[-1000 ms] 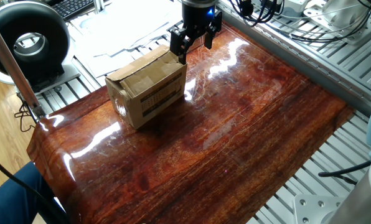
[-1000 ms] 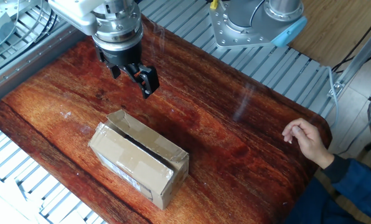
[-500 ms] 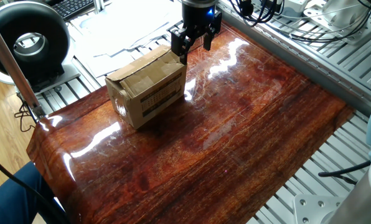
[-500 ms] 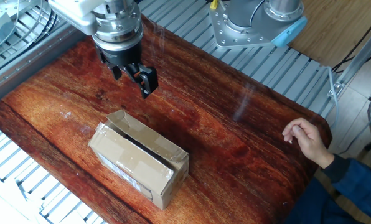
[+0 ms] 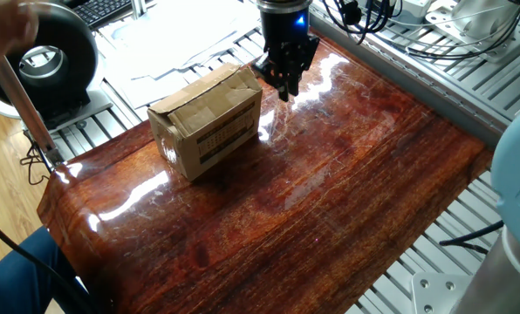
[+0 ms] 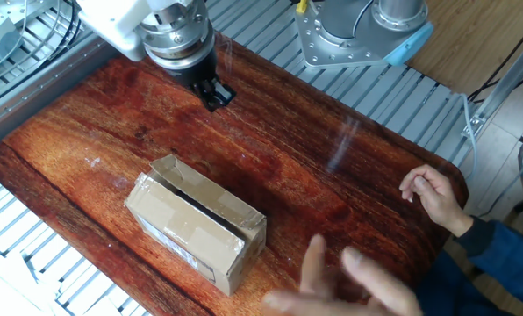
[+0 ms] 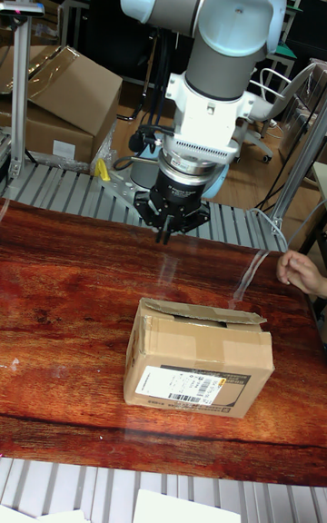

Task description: Open a box

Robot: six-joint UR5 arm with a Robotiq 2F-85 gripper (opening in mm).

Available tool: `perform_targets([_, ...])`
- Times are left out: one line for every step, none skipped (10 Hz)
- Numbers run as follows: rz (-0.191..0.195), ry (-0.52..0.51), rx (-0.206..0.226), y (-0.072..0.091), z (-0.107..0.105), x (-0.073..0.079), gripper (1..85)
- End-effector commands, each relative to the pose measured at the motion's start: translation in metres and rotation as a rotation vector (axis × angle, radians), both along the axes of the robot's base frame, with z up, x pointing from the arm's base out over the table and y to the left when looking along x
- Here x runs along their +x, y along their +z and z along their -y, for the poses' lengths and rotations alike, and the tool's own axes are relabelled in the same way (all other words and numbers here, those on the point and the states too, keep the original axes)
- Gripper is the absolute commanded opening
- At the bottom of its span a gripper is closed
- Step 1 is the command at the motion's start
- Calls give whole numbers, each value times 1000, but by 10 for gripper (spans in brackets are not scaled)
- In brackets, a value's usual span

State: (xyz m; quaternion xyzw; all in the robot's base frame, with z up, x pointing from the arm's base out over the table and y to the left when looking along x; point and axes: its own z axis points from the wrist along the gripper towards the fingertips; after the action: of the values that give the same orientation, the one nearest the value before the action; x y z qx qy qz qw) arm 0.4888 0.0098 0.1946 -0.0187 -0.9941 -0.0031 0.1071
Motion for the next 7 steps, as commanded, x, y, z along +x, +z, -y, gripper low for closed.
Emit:
perform_targets([-20, -7, 9, 3, -4, -5, 10])
perform_targets([-22, -7, 9, 3, -4, -5, 10])
perform_targets([-19, -8, 15, 3, -5, -4, 10])
perform_targets([-19, -8, 14, 4, -5, -3, 10])
perform_targets([-19, -8, 10, 4, -5, -2, 10])
perform_targets([-19, -8, 10, 5, -5, -2, 10])
perform_targets([-19, -7, 11, 6, -5, 0, 10])
